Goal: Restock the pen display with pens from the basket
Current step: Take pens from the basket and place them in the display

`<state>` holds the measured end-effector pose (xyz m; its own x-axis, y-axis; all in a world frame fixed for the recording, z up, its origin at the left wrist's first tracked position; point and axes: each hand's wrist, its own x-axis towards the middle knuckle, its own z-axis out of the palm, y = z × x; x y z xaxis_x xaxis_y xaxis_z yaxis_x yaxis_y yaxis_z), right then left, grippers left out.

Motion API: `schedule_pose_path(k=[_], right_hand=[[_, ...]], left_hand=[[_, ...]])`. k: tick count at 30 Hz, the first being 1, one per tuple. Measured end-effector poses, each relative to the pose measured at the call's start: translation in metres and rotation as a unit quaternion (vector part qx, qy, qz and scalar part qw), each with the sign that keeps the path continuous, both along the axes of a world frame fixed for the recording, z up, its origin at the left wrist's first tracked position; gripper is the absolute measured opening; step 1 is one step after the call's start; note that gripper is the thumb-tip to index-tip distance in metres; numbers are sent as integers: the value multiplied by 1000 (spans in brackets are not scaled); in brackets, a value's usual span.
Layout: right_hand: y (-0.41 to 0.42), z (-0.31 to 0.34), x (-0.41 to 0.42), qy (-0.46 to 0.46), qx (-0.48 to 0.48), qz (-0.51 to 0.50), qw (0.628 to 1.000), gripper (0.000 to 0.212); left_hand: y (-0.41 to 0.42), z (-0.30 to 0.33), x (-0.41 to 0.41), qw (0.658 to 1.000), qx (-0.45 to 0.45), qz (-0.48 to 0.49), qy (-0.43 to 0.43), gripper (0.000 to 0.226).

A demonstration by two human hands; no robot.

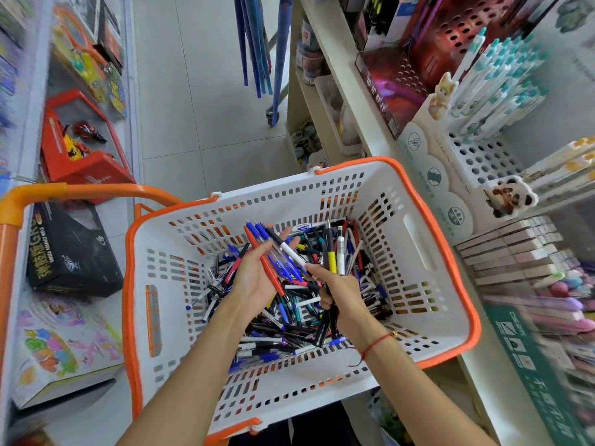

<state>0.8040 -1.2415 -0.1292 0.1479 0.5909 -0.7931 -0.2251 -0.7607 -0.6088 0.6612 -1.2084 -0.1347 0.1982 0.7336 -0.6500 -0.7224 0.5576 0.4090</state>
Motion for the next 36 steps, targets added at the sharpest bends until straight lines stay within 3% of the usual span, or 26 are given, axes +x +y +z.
schedule_pose_path(k=[7,9,11,14,18,20,25,27,33,36], right_hand=[[-5,5,-1,31,-19,96,995,35],[-7,6,1,47,-9,114,992,46],[-9,7,2,59,4,123,991,42],[-12,11,7,109,37,120,986,39],[-12,20,11,212,62,124,967,35],[-11,21,10,239,63,116,962,34],[-11,16,7,222,78,115,965,30],[-11,17,5,227,78,116,964,29],[-10,29,9,225,55,127,964,21],[-9,30,15,221,49,132,965,28]], left_hand=[[4,9,-6,998,37,-43,-34,30],[5,9,-7,997,31,-54,-36,27],[6,7,-7,999,3,-33,-17,25],[4,4,-10,999,-12,-5,30,22],[-3,4,-15,977,42,-132,161,27],[-6,6,-11,968,47,-170,181,30],[-11,6,1,921,39,-265,284,57],[-11,7,6,908,41,-282,308,57],[-3,11,2,928,46,-222,296,53],[4,12,-2,939,44,-171,296,51]])
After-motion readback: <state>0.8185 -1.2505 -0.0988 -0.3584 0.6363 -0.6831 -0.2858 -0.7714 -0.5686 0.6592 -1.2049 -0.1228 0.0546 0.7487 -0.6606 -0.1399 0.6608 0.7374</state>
